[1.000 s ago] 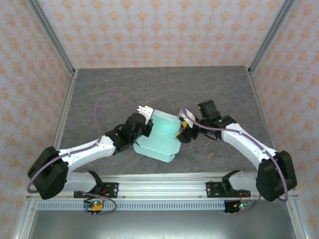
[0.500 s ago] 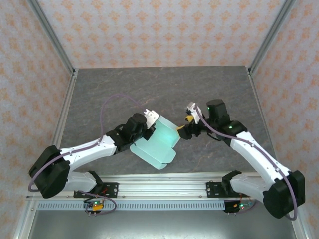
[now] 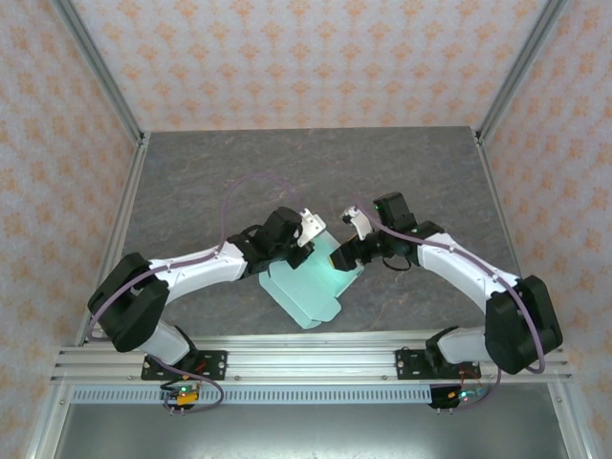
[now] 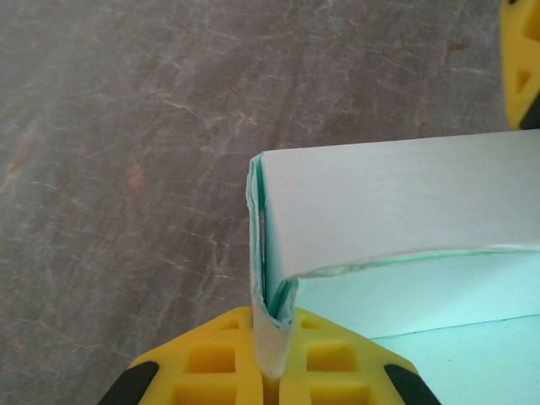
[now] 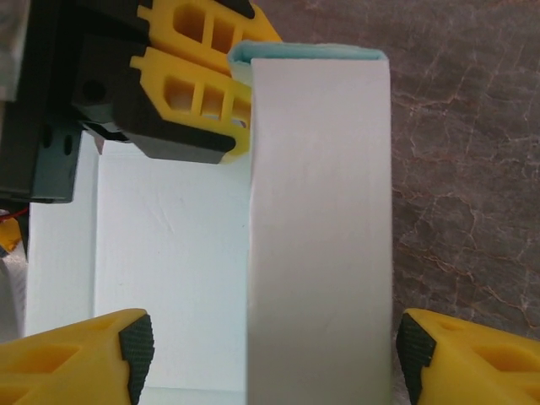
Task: Fold the paper box
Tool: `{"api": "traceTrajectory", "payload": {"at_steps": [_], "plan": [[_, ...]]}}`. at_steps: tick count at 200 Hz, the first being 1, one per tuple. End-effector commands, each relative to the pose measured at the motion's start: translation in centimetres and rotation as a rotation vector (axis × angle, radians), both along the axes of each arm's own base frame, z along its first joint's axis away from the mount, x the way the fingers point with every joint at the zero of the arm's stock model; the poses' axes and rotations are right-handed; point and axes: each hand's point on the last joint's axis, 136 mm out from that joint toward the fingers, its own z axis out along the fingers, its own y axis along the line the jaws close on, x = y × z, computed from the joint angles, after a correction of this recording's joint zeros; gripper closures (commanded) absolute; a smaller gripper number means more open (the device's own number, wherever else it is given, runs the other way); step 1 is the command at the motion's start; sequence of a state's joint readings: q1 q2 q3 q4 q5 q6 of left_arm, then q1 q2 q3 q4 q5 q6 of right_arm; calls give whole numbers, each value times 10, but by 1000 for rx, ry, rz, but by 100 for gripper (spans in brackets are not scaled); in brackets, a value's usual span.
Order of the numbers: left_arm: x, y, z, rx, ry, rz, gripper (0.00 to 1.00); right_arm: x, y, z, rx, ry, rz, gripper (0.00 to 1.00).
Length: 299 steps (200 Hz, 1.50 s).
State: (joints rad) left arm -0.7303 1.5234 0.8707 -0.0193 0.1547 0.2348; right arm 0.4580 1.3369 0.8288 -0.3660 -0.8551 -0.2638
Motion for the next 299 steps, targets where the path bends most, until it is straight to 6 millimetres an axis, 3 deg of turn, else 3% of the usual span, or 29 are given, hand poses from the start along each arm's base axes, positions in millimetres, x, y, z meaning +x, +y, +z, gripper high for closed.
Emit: {"api": "traceTrajectory", "payload": {"at_steps": [1,52,144,150,161,215,299], "plan": [[2,-12,9,-47,-4,-49,99,12,3,5,-11,-38,-15,26],[0,-13,12,-65,-34,-63,95,17,0,-6,-36,-11,-43,41],[-4,1,2,-99,-61,-8,75,16,4,-8,-16,14,-44,52],[-6,3,2,-106,-63,-8,68,16,3,-9,-17,16,-46,52],[-9,5,3,-119,-72,-10,62,17,3,-8,-17,15,-48,53],[-7,20,6,-118,-125,35,61,17,7,-3,17,17,-47,57],[11,9,-9,-108,-137,45,69,28,10,23,131,13,-187,58]]}}
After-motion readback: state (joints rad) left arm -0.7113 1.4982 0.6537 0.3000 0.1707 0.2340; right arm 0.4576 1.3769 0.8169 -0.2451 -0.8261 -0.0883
